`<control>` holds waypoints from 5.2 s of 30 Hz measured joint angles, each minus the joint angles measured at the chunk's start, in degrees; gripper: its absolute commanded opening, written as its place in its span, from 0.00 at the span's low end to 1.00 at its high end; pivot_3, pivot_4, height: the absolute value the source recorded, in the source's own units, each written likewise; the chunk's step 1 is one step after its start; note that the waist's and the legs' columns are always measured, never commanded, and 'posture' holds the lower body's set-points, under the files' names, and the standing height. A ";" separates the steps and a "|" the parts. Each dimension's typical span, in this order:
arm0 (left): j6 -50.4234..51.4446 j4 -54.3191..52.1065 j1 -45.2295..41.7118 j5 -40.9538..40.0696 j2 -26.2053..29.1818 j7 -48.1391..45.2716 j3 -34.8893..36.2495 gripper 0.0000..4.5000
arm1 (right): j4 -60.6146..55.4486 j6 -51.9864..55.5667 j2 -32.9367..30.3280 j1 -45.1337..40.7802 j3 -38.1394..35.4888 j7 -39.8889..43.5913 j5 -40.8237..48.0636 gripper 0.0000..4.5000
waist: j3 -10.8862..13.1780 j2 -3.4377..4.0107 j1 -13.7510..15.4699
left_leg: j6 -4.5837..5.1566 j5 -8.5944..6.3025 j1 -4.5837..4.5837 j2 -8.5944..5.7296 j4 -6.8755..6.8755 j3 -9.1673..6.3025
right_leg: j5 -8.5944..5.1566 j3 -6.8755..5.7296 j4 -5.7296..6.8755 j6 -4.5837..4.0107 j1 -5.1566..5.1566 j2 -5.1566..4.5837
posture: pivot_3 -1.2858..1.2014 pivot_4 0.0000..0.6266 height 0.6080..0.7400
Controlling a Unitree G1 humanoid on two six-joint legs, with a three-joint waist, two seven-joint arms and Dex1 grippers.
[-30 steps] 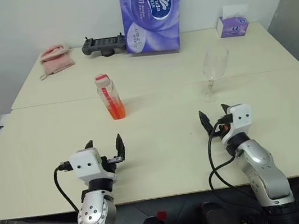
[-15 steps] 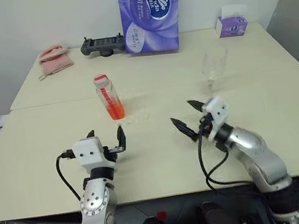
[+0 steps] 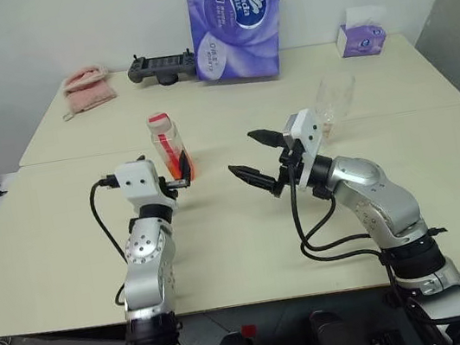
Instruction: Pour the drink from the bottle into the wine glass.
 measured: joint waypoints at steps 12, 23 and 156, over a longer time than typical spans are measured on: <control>-6.83 15.46 -9.19 0.29 0.68 -0.50 0.67 0.99 | 0.00 0.00 -0.25 0.00 0.43 1.13 -0.04 1.00 | 0.00 0.00 -0.01 | -0.01 0.00 -0.04 -0.02 0.00 0.01 | 0.04 0.02 0.00 0.01 -0.05 -0.03 | 0.52 0.24 1.00; -8.27 19.51 -13.42 -0.03 -0.76 0.32 0.98 0.99 | -0.02 -0.01 -0.42 0.05 1.58 1.10 -0.46 1.00 | 0.00 0.00 -0.01 | -0.03 0.01 -0.05 -0.03 0.00 0.00 | 0.05 0.02 0.01 0.04 -0.07 -0.05 | 0.52 0.24 1.00; 19.32 -9.83 -7.22 -25.39 15.62 -45.39 -9.72 0.47 | -24.92 45.52 -3.02 -12.42 -5.79 -25.06 20.58 0.41 | 0.09 -0.02 -0.30 | 0.01 0.03 -0.33 0.80 0.04 0.27 | 0.21 0.18 0.19 -0.23 -0.59 0.82 | 0.52 0.24 1.00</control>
